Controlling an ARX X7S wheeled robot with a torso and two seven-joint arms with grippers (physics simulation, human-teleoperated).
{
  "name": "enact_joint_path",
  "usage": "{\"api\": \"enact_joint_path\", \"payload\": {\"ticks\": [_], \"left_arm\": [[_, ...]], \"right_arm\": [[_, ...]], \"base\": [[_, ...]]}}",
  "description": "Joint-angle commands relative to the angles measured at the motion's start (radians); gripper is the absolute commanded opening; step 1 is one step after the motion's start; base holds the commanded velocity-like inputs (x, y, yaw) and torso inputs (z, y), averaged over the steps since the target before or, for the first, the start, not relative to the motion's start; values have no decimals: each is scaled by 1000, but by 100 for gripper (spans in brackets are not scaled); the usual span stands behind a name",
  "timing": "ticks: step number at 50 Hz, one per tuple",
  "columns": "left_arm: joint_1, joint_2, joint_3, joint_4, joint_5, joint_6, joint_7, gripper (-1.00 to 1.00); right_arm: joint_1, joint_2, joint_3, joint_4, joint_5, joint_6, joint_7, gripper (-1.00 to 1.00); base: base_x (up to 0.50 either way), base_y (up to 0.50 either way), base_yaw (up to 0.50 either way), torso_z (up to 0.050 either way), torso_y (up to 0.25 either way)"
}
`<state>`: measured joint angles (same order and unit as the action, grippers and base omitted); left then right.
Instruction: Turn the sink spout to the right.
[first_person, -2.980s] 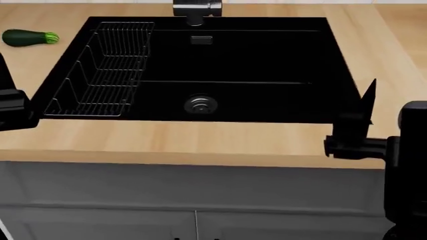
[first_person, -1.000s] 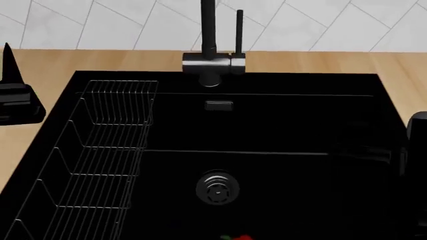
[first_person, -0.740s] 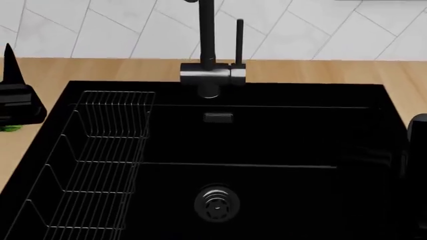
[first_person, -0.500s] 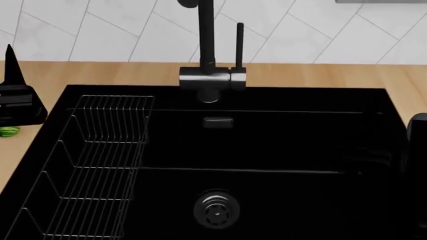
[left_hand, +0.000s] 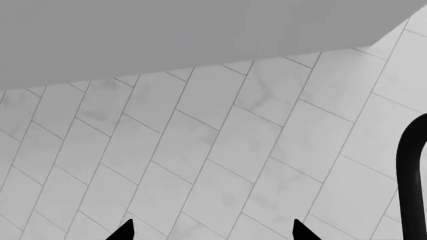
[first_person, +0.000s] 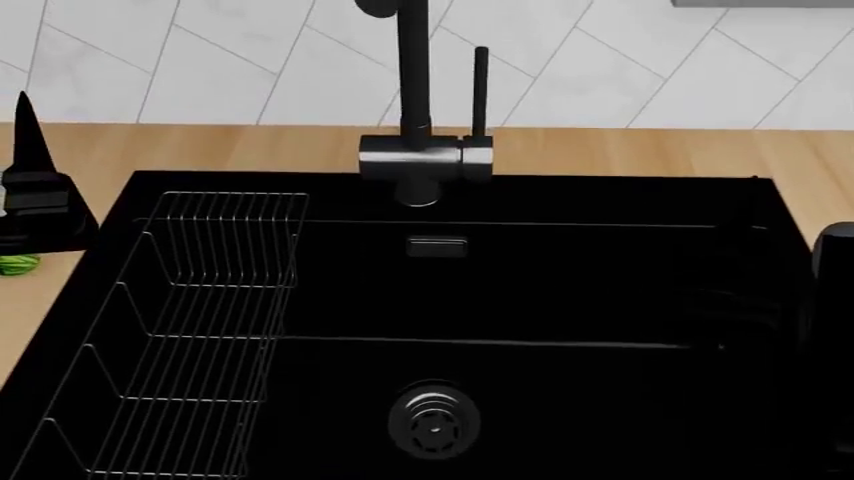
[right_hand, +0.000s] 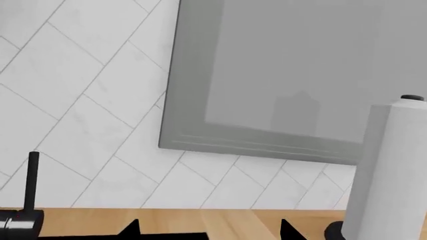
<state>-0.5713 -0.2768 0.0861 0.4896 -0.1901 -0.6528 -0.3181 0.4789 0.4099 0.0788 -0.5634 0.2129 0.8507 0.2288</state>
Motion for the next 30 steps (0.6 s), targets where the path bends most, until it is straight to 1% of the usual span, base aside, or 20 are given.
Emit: {"api": "enact_joint_path", "payload": {"ticks": [1,4,7,10,12,15,27,30], "left_arm": [[8,-2,-2,-3,-7,13,-2,100],[14,-2,1,-4,-8,20,-1,100],[16,-2,0,-13,-10,29,0,100],[20,-3,2,-18,-10,36,2,100],[22,-3,1,-23,-11,38,0,100],[26,-7,11,-26,0,48,-3,100],[26,-14,19,-32,3,53,-5,100],[23,-12,20,-34,1,52,-6,100]], "right_arm": [[43,-2,-19,-15,9,37,3,100],[81,-4,-47,-21,10,61,2,100],[160,-19,-62,-43,41,132,-7,100],[238,-25,-127,-55,38,199,1,100],[263,-21,-184,-34,22,211,3,100],[282,-47,-179,-12,36,199,-2,100],[387,-112,-234,-10,71,272,-7,100],[395,-118,-252,-14,83,251,-26,100]], "base": [[0,0,0,0,0],[0,0,0,0,0],[0,0,0,0,0],[0,0,0,0,0],[0,0,0,0,0],[0,0,0,0,0],[0,0,0,0,0],[0,0,0,0,0]]}}
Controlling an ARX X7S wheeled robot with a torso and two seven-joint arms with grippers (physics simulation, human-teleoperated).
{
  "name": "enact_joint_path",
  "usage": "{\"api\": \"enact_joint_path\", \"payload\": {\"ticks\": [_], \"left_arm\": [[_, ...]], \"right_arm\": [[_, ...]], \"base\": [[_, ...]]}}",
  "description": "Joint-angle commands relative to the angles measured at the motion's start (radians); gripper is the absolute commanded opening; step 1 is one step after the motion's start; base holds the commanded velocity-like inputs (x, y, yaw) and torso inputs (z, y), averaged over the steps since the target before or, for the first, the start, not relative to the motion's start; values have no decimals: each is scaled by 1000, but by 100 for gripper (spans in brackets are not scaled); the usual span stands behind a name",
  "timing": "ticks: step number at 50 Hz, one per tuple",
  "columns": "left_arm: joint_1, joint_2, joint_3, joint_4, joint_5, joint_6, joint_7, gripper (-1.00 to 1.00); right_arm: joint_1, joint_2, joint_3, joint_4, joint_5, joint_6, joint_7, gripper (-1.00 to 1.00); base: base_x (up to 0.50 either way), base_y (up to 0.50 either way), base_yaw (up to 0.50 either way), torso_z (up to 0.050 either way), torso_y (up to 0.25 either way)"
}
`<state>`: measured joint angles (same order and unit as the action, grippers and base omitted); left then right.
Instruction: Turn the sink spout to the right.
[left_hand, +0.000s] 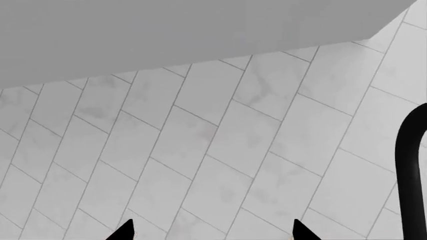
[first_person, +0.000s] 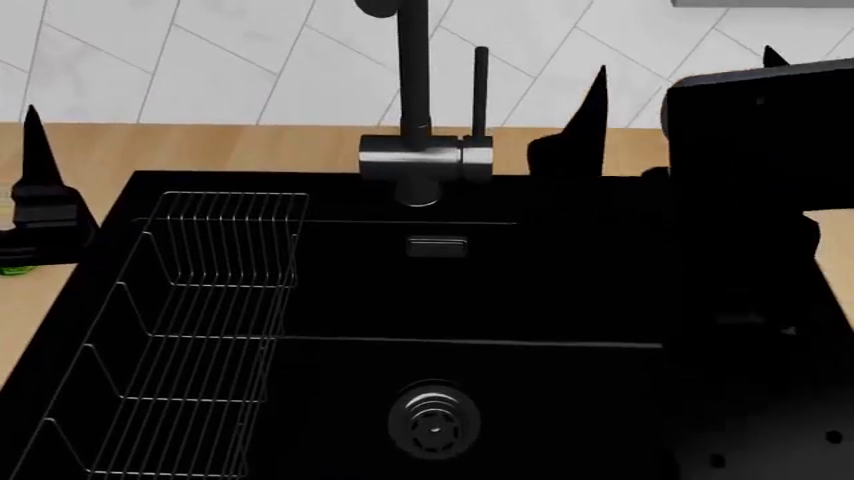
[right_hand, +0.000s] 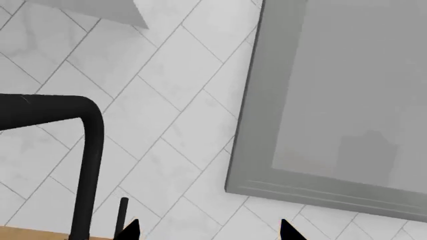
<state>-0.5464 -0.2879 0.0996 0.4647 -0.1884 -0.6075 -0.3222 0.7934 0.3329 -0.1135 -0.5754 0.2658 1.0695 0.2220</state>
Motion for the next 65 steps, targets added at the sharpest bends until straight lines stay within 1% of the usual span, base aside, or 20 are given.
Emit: {"api": "enact_joint_path", "payload": {"ticks": [1,6,11,14,24,29,31,54,55,65], "left_arm": [[-3,-2,10,-10,2,7,-2,100],[-7,-2,13,-5,-2,0,-3,100],[-10,-3,17,0,-3,-6,-6,100],[-8,-2,20,-6,-2,0,-7,100],[-4,-3,23,-4,-4,0,-11,100],[-3,-3,25,-8,-4,5,-14,100],[-4,-4,27,-11,-3,7,-14,100],[-1,-12,30,-10,-9,6,-22,100],[-3,-12,29,-9,-10,5,-21,100],[-4,-15,31,-12,-13,7,-24,100]], "right_arm": [[85,-46,-65,-1,26,39,-11,100],[100,-83,-76,-8,58,37,-30,100],[123,-95,-107,-28,61,68,-20,100],[131,-117,-83,-38,87,83,-27,100],[165,-153,-93,-44,114,106,-26,100],[170,-173,-88,-19,125,93,-30,100],[179,-197,-65,-8,148,95,-38,100],[186,-245,-142,131,130,-15,-19,100],[182,-262,-106,136,143,-35,-15,100],[182,-262,-106,136,143,-35,-15,100]], "base": [[0,0,0,0,0],[0,0,0,0,0],[0,0,0,0,0],[0,0,0,0,0],[0,0,0,0,0],[0,0,0,0,0],[0,0,0,0,0],[0,0,0,0,0],[0,0,0,0,0],[0,0,0,0,0]]}}
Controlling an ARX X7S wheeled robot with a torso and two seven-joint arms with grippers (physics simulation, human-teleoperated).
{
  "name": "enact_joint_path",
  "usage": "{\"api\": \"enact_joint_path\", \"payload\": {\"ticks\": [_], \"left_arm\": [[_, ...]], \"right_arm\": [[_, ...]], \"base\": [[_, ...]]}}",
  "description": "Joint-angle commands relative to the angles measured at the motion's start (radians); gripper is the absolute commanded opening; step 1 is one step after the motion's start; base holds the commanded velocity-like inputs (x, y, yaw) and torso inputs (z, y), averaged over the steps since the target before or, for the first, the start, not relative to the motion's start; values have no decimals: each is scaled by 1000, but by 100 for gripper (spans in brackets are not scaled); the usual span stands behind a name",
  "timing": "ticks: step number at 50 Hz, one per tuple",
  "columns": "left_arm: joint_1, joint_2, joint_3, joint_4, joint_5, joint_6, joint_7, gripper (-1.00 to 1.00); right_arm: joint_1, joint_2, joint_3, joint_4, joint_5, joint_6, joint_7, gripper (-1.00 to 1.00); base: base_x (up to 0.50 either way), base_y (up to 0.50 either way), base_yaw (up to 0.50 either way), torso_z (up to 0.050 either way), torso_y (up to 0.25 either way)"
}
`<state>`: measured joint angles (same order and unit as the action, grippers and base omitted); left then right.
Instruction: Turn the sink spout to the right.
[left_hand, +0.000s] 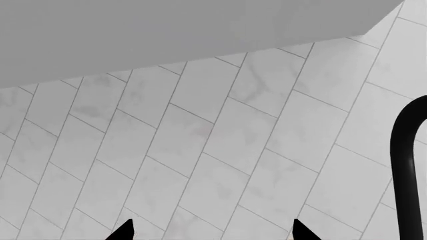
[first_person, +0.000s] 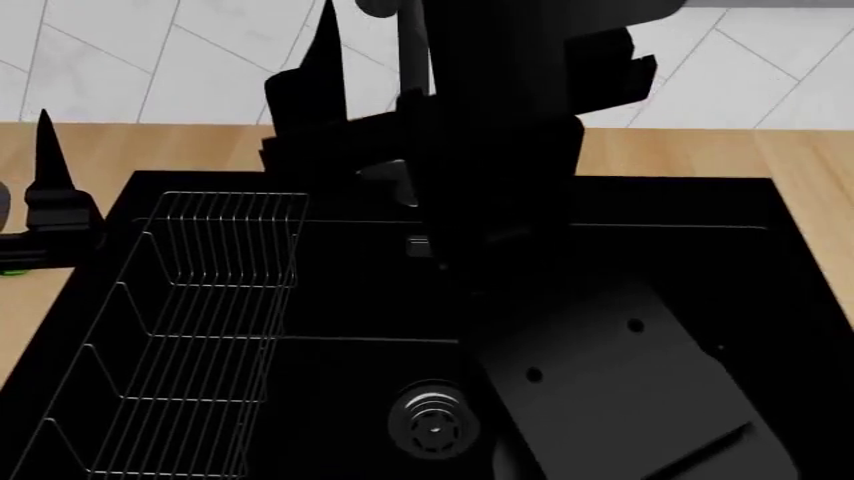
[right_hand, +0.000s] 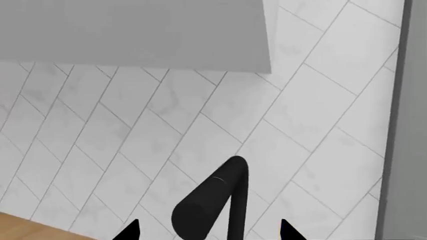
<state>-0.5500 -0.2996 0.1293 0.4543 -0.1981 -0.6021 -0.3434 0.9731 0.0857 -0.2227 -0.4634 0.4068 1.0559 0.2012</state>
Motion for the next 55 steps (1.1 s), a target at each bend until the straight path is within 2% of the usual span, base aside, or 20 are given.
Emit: {"api": "enact_joint_path", "payload": {"ticks": [1,7,23,55], "left_arm": [[0,-3,1,-1,-4,1,-3,100],[0,-5,2,-1,-5,2,-5,100],[2,-9,10,5,-5,1,-10,100],[6,-16,13,6,-10,20,-20,100]], "right_arm": [[2,-15,4,24,2,-21,6,100],[5,-10,-1,24,4,-20,4,100],[-6,-31,-17,184,1,-182,-3,100],[31,-46,-76,398,51,-370,0,100]], "base": [[0,0,0,0,0],[0,0,0,0,0],[0,0,0,0,0],[0,0,0,0,0]]}}
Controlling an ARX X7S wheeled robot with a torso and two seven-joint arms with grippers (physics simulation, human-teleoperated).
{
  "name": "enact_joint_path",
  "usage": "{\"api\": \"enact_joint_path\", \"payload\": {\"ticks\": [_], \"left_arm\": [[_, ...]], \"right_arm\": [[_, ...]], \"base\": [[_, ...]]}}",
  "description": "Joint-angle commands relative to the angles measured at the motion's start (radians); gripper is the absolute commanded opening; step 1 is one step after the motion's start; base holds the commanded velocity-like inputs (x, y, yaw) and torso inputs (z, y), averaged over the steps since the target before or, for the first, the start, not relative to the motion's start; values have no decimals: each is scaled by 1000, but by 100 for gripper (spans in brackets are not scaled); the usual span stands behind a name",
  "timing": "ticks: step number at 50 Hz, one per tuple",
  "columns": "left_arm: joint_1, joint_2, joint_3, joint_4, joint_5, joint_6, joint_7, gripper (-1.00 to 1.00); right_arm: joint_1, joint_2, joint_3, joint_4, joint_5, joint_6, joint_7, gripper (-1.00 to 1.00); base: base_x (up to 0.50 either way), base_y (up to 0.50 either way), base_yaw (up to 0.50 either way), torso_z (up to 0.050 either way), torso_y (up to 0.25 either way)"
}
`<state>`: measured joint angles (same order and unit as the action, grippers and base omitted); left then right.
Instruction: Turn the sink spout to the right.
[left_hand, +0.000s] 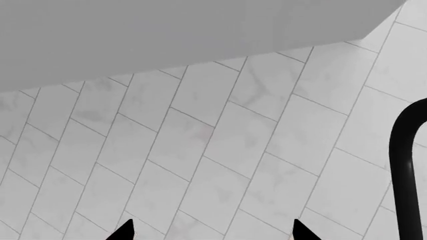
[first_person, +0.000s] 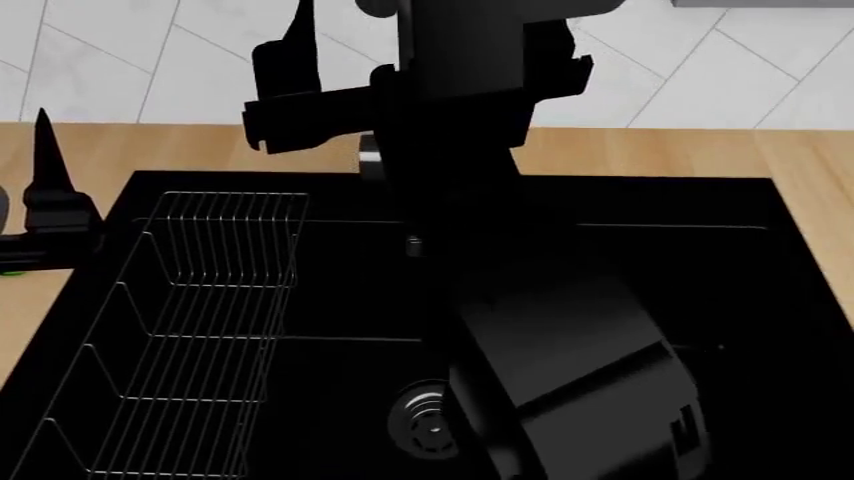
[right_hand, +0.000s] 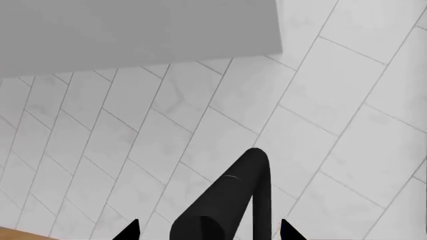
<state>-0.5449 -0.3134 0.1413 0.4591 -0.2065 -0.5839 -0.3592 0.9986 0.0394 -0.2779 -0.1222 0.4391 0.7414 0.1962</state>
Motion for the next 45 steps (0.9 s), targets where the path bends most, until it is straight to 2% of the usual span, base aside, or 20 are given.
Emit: {"api": "enact_joint_path", "payload": {"ticks": [1,45], "left_arm": [[0,-3,2,2,-1,2,-5,100],[6,-9,0,5,-21,20,-12,100]], "right_arm": [[3,1,-23,63,19,-62,5,100],[60,37,-74,200,53,-174,30,100]], "base": [[0,0,0,0,0],[0,0,0,0,0]]}}
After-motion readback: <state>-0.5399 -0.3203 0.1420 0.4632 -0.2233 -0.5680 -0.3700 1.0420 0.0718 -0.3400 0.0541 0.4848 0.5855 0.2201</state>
